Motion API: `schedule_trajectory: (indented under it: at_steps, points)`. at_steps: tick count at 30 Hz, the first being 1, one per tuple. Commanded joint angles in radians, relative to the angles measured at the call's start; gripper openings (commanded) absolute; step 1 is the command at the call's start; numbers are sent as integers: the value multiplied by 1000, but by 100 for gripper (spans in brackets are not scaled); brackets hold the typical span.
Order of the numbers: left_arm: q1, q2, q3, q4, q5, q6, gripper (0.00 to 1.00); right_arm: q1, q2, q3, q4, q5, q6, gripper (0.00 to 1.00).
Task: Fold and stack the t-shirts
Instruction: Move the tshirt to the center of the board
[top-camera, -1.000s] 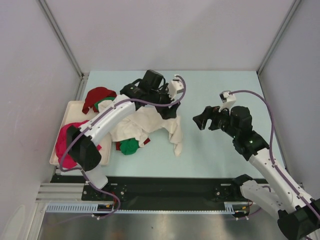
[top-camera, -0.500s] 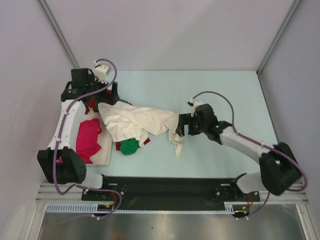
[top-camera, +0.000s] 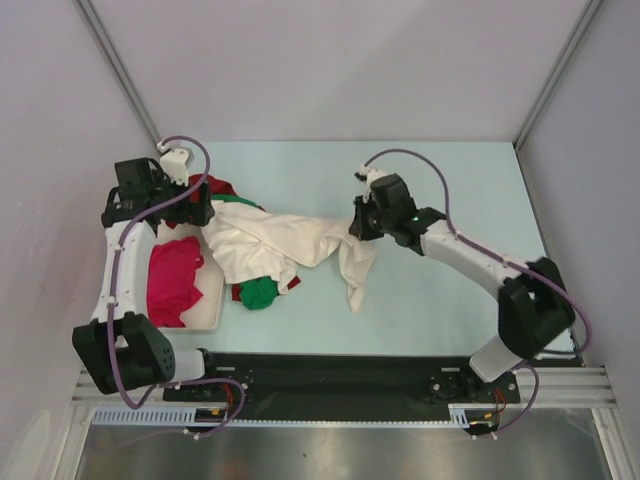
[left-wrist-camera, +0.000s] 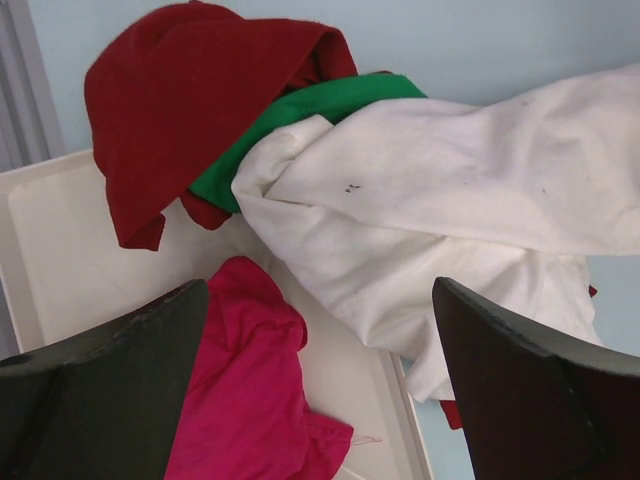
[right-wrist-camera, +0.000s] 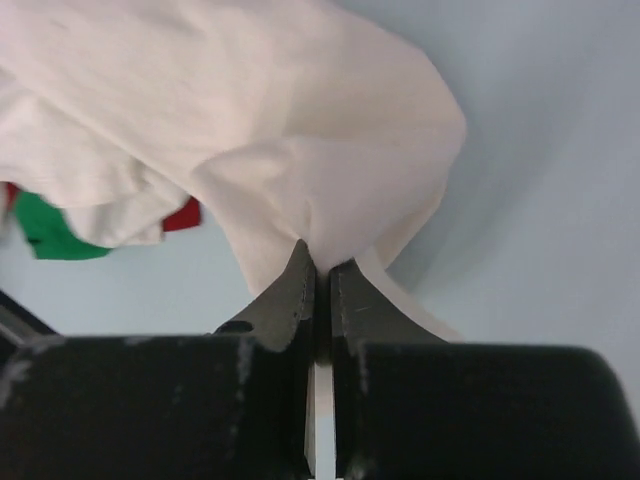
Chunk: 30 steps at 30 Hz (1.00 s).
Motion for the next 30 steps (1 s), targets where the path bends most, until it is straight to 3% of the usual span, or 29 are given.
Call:
schedule_trajectory:
  at_steps: [1,5,10,13,18,22,28,30]
  points:
    - [-1,-44,33,33,24,25,100,-8,-304,167,12,11,-74,0]
    - [-1,-44,47,39,38,13,100,-39,-510,252,31,48,-109,0]
    - [-10,-7,36,47,32,13,100,-135,-619,284,22,151,-138,0]
    - [-47,17,16,61,-16,50,100,-196,-627,289,-11,175,-141,0]
    - [-197,103,-51,117,-233,134,100,-273,-581,249,-29,198,-138,0]
    - [-246,193,-44,140,-240,148,100,-289,-541,201,-34,177,-132,0]
    - [-346,322,-42,237,-375,153,100,-292,-509,126,-44,136,-120,0]
    - [-357,336,-56,272,-415,156,85,-293,-511,108,-43,123,-112,0]
